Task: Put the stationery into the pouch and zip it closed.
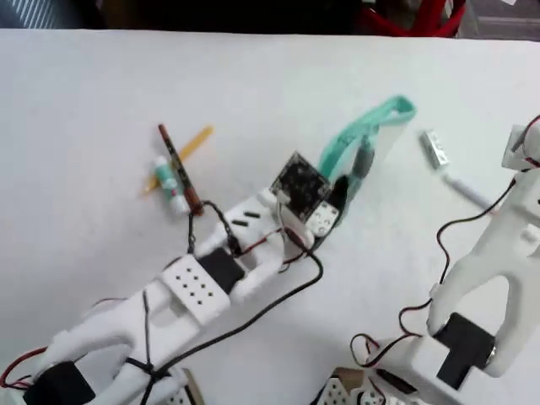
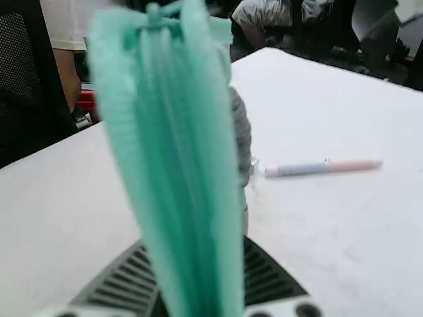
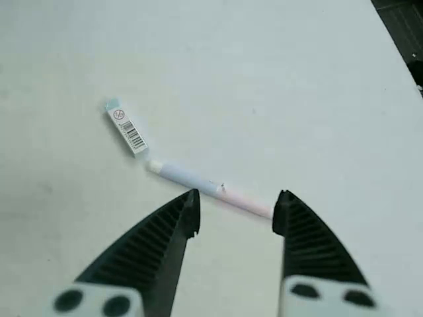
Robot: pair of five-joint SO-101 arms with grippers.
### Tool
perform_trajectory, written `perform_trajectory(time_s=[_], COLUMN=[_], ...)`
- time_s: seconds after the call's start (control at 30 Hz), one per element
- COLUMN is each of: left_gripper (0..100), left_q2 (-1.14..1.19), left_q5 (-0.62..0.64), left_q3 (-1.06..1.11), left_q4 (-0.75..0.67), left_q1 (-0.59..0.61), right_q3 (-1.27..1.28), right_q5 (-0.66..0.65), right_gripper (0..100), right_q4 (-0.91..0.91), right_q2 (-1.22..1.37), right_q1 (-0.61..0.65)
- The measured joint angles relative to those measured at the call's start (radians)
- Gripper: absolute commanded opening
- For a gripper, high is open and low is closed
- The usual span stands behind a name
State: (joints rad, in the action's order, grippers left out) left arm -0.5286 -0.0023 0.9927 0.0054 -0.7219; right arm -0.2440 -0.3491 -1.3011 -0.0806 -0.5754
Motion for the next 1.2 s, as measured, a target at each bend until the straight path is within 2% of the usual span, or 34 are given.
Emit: perform_trajectory(time_s=[0.13, 0.37, 0.5, 0.73, 1.0, 1.1, 1.2], left_gripper=[2, 4, 13, 14, 13, 13, 13], left_q2=[-0.015, -0.117, -0.216, -0.413, -0.479, -0.483, -0.485], left_q5=[-0.014, -0.015, -0.015, -0.014, -0.014, -0.014, -0.014], left_q3=[0.101, 0.207, 0.232, 0.242, 0.265, 0.265, 0.269], left_q4=[-0.12, -0.13, -0.017, 0.227, 0.252, 0.252, 0.252], left_q1=[-0.005, -0.049, -0.041, 0.028, 0.037, 0.037, 0.037], right_q3=[0.0, 0.0, 0.005, 0.031, 0.032, 0.049, 0.098], right_q5=[-0.087, -0.106, -0.095, -0.091, -0.091, -0.14, -0.269], right_gripper=[15.9, 15.9, 15.9, 15.9, 15.9, 15.9, 15.9], right_q4=[0.008, -0.04, -0.117, -0.181, -0.175, -0.091, 0.034], right_q2=[0.029, 0.032, -0.041, -0.117, -0.12, -0.12, -0.06], right_q1=[0.068, 0.316, 0.404, 0.503, 0.496, 0.416, 0.295])
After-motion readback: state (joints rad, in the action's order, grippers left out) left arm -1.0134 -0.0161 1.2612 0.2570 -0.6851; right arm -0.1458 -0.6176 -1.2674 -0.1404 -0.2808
